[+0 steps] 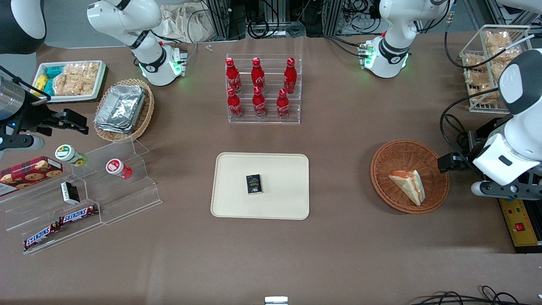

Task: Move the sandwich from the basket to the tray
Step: 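Move the left gripper down over the sandwich in the wicker basket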

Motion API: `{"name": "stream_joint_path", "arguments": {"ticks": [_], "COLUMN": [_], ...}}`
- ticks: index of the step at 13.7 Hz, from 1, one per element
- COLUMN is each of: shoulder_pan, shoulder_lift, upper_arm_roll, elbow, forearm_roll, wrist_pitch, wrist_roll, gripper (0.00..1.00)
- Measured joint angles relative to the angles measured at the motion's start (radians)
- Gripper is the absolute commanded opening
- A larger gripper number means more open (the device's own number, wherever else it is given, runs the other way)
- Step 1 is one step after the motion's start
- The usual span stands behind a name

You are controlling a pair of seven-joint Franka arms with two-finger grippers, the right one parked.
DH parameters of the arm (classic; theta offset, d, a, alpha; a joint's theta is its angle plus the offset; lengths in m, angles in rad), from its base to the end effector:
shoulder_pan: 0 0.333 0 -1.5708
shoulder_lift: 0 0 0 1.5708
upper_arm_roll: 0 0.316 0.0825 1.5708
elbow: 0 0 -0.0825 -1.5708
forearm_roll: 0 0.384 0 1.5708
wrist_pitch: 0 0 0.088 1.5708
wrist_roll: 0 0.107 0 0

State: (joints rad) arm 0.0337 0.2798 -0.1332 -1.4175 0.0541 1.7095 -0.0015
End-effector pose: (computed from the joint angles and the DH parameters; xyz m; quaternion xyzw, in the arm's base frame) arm 0.6450 -0.0482 0.5427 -0.9987 0.0498 -0.0077 0.0081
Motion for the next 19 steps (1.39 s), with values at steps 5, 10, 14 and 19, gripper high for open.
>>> {"name": "stream_joint_path", "arguments": {"ticks": [5, 10, 14, 19], "shoulder_pan": [0.000, 0.000, 0.001, 0.007], "shoulder_lift": [0.000, 0.003, 0.020, 0.080], "upper_arm_roll": [0.000, 0.001, 0.002, 0.007], "elbow": [0.000, -0.048, -0.134, -0.262], "forearm_roll": [0.000, 0.000, 0.001, 0.001], "wrist_pitch": [-0.013, -0.044, 0.041, 0.220], "wrist_roll": [-0.009, -0.287, -0.541, -0.803], "gripper": [1.00, 1.00, 1.00, 1.00]}}
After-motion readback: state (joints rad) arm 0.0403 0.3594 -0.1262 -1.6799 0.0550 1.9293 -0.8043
